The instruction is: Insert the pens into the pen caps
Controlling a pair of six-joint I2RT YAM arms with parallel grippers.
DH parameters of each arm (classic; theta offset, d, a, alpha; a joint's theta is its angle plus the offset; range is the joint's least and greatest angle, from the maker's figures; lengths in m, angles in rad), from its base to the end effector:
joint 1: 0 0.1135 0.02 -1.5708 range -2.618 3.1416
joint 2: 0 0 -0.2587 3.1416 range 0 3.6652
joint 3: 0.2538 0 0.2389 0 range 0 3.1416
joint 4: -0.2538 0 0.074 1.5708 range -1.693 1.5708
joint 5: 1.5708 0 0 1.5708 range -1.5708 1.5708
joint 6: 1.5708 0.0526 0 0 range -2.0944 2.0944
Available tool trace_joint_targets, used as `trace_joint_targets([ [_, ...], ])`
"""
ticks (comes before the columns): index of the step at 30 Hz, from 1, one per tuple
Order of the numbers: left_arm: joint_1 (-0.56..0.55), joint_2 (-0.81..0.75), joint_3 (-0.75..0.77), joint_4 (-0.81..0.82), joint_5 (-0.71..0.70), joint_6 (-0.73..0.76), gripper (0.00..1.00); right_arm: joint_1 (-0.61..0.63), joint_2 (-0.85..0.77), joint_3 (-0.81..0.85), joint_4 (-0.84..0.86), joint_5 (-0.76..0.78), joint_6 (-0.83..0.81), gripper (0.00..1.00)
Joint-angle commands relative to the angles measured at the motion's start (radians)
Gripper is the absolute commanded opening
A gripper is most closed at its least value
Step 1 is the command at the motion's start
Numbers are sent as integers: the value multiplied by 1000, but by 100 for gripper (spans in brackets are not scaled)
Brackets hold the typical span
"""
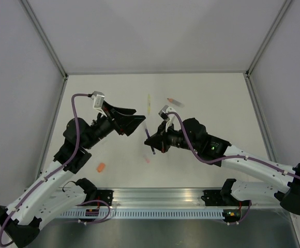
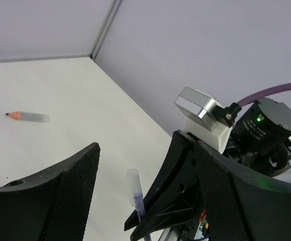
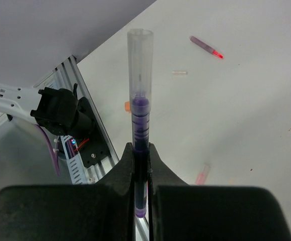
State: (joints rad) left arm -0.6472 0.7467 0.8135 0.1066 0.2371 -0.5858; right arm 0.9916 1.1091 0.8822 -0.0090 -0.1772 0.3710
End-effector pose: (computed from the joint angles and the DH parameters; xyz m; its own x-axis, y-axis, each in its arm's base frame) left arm 0.1362 -0.1185 0.3861 -0.3114 -0.4383 -0.8432 0.7183 0.4724 -0.5108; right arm 0.1378 0.2276 0.3221 -0.4519 -0.0390 -0.8912 -0.8088 0.4394 0.3909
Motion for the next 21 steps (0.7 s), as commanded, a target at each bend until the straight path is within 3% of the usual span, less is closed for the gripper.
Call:
trace_joint_targets([
  [1, -2, 36, 32, -7, -27, -46, 79, 2, -25, -8, 27, -41, 6, 0],
  [15, 0, 33, -73, 44, 24, -35, 72, 2, -5, -12, 80, -31, 36, 0],
  [21, 0, 34, -96, 68, 51, -54, 57, 2, 17, 0, 92, -34, 45, 0],
])
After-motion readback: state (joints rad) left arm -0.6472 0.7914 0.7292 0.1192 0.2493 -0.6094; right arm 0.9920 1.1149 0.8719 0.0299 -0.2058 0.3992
